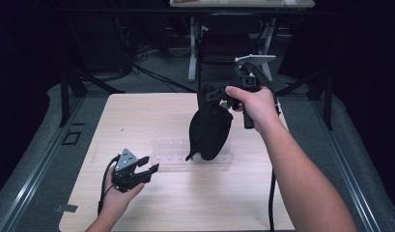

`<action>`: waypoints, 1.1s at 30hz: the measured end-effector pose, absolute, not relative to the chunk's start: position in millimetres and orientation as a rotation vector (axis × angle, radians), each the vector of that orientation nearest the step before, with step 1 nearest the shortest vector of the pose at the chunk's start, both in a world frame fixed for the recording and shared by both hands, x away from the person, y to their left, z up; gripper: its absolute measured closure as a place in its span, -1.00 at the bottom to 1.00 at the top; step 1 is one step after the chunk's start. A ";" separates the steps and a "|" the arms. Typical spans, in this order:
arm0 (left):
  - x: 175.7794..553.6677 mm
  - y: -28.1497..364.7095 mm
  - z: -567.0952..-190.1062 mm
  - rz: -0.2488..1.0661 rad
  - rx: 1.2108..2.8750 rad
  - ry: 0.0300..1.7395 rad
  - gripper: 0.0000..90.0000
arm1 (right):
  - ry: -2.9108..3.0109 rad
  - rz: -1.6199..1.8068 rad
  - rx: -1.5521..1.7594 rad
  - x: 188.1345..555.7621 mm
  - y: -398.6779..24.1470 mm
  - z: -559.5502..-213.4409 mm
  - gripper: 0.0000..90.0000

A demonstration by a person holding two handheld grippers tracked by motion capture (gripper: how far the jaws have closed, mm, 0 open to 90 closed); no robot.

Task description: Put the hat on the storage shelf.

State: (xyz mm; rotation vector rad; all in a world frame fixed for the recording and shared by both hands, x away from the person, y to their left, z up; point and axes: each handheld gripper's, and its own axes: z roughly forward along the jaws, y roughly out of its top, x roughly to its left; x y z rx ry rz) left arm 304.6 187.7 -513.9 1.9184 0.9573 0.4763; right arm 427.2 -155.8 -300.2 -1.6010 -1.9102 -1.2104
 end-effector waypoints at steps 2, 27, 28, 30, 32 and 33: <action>305.6 176.7 -509.1 0.469 1.914 0.932 0.15 | -1.906 -1.210 -1.603 427.3 -156.8 -300.4 0.94; 310.0 110.8 -468.3 0.462 1.950 0.750 0.33 | -1.889 -1.239 -1.598 425.9 -156.0 -302.6 0.93; 309.8 108.6 -467.4 0.464 1.952 0.744 0.36 | -1.890 -1.238 -1.596 425.9 -156.3 -302.6 0.93; 309.3 104.6 -465.8 0.460 1.967 0.720 0.42 | -1.886 -1.237 -1.600 426.0 -156.7 -302.6 0.93; 308.7 99.0 -464.9 0.472 1.982 0.698 0.50 | -1.887 -1.237 -1.598 426.2 -156.0 -302.3 0.92; 308.9 98.0 -464.1 0.474 1.984 0.694 0.52 | -1.884 -1.242 -1.598 426.1 -155.4 -302.1 0.92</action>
